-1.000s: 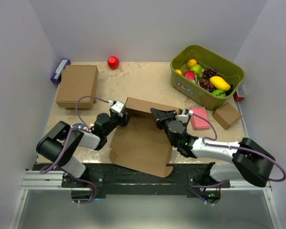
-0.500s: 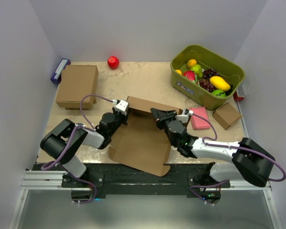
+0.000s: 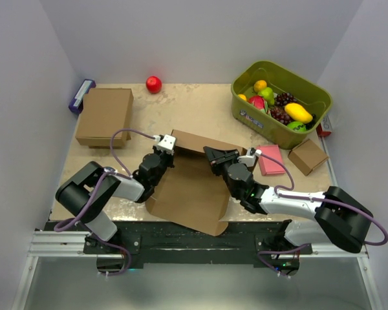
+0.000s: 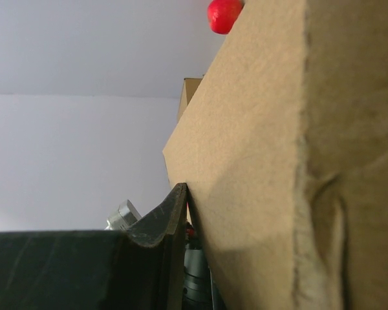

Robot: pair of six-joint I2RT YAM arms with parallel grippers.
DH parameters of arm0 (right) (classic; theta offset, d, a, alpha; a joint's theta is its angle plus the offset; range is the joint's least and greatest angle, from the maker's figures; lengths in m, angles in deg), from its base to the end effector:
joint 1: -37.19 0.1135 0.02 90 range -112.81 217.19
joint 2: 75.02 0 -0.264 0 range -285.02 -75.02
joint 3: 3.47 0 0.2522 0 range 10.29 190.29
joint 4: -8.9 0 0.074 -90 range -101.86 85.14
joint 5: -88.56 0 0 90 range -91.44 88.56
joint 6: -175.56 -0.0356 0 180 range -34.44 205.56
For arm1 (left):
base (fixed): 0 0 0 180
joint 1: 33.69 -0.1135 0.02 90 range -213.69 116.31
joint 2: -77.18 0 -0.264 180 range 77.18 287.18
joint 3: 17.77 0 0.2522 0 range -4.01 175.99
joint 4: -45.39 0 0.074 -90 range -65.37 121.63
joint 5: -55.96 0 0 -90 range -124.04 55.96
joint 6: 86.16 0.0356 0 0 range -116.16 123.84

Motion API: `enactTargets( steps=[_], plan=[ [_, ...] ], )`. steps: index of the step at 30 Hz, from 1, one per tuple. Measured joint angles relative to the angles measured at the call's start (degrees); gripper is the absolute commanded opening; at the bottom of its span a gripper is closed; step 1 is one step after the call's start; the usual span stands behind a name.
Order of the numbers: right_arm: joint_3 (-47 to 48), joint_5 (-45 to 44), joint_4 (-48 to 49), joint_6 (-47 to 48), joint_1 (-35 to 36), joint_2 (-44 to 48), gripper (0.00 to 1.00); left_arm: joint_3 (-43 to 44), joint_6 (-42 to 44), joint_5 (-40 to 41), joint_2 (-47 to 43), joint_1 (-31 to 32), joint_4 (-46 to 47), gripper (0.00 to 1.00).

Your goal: Fold the paper box

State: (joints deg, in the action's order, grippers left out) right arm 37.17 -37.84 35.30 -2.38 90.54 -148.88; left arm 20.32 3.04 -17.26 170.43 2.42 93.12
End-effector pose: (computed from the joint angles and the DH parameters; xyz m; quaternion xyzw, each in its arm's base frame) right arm 0.1719 0.1956 0.2167 0.4092 0.6167 0.5175 0.4294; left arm 0.2373 -0.1604 0.1561 0.1337 0.7376 -0.1026 0.6539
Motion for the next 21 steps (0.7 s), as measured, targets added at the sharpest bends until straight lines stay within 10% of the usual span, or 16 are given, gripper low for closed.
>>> enactTargets(
  steps=[21],
  plan=[
    [-1.95,-0.11,-5.29,0.11,0.35,7.10,0.25,2.19,0.39,3.87,-0.96,2.91,-3.63,0.00]
  ],
)
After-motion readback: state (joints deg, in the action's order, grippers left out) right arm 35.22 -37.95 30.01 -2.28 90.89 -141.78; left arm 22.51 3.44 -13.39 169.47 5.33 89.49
